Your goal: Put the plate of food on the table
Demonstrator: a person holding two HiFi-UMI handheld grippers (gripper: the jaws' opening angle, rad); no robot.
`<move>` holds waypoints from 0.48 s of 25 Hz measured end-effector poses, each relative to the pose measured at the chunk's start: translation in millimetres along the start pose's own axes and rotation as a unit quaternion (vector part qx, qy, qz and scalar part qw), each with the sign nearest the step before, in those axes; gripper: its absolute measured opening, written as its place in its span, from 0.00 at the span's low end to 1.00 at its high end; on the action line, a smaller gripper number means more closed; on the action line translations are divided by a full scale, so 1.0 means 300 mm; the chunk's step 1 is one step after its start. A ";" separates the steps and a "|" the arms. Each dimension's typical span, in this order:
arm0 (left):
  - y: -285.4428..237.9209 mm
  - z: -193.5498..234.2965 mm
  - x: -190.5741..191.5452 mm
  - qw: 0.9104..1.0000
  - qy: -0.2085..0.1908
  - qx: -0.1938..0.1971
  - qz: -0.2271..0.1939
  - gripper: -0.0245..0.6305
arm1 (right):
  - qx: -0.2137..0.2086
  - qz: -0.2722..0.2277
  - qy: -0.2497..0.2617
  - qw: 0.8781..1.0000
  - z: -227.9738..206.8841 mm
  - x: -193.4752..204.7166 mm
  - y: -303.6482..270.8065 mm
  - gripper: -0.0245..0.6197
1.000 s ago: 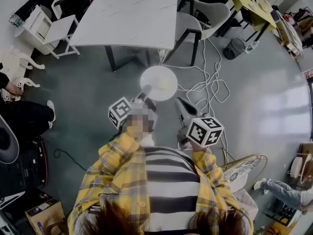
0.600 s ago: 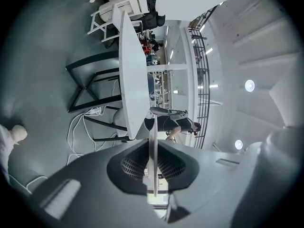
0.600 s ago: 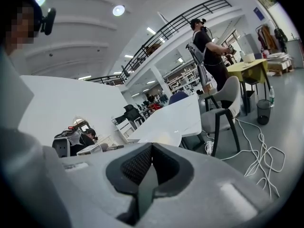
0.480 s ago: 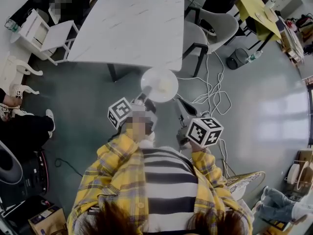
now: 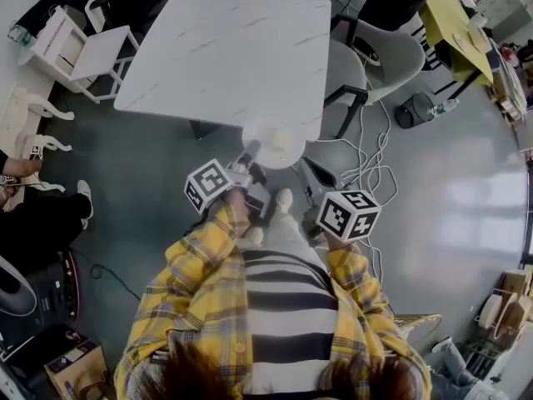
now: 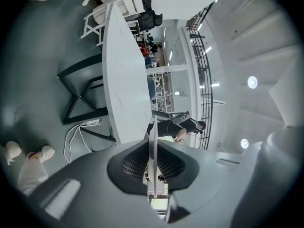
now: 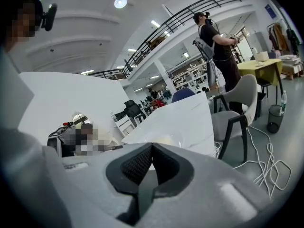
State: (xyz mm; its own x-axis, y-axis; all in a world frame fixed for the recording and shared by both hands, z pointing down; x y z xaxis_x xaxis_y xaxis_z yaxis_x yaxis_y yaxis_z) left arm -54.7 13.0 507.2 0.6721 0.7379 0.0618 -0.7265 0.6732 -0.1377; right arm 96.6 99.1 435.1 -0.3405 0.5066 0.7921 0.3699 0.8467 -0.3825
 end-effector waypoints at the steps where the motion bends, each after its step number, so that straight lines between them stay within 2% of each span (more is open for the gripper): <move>1: -0.020 0.000 -0.012 1.000 0.000 -0.001 -0.003 0.08 | -0.003 0.002 0.002 1.000 -0.011 -0.017 -0.023 0.03; 12: -0.339 -0.058 -0.135 0.998 0.001 -0.008 -0.057 0.08 | -0.058 0.038 0.037 0.997 -0.190 -0.272 -0.275 0.03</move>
State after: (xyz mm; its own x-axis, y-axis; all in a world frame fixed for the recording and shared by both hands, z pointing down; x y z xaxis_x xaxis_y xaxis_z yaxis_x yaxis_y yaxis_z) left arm -5.6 -86.2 501.6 0.7504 0.6567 0.0751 -0.6431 0.7517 -0.1461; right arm 143.2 -21.4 429.0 -0.2445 0.5509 0.7980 0.4901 0.7803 -0.3885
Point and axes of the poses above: the fingertips, and each gripper's own axes: y backward along the fingers, z to its left, x out of its underside, the point moved 6 cm from there along y, backward along the fingers
